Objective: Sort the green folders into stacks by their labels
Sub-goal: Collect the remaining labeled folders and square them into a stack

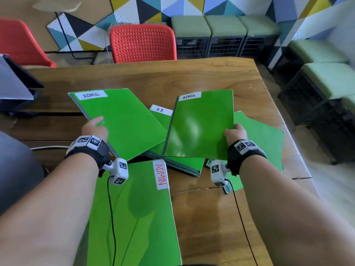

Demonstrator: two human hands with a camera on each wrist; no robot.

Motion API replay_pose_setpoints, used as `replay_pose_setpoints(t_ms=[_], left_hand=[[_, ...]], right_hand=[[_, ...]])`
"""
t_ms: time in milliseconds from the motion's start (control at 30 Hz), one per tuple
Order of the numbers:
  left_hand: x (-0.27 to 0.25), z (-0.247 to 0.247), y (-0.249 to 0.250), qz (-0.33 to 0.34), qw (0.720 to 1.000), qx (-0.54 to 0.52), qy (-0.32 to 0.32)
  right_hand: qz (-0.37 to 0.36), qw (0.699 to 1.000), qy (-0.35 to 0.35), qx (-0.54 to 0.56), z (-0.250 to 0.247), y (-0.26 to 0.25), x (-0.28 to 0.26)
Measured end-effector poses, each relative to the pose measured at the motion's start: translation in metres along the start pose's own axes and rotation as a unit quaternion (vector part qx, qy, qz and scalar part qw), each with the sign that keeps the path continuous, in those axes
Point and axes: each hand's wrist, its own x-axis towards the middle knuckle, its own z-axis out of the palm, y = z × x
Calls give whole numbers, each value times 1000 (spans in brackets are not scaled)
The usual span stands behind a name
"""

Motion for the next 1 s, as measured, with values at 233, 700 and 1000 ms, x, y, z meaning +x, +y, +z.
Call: replay_pose_setpoints(t_ms=[233,700,1000], left_hand=[[-38,-10,12,21,996,-76,-38],[-69,-27,-79,-2,999,-34,-25],[-65,-69,-97,-15,997,-60,39]], right_hand=[[-52,994,-73,69,5,-19,-38],[-216,824,-190,-488,97,62,-81],[-289,822,-78,-484,100,39,-83]])
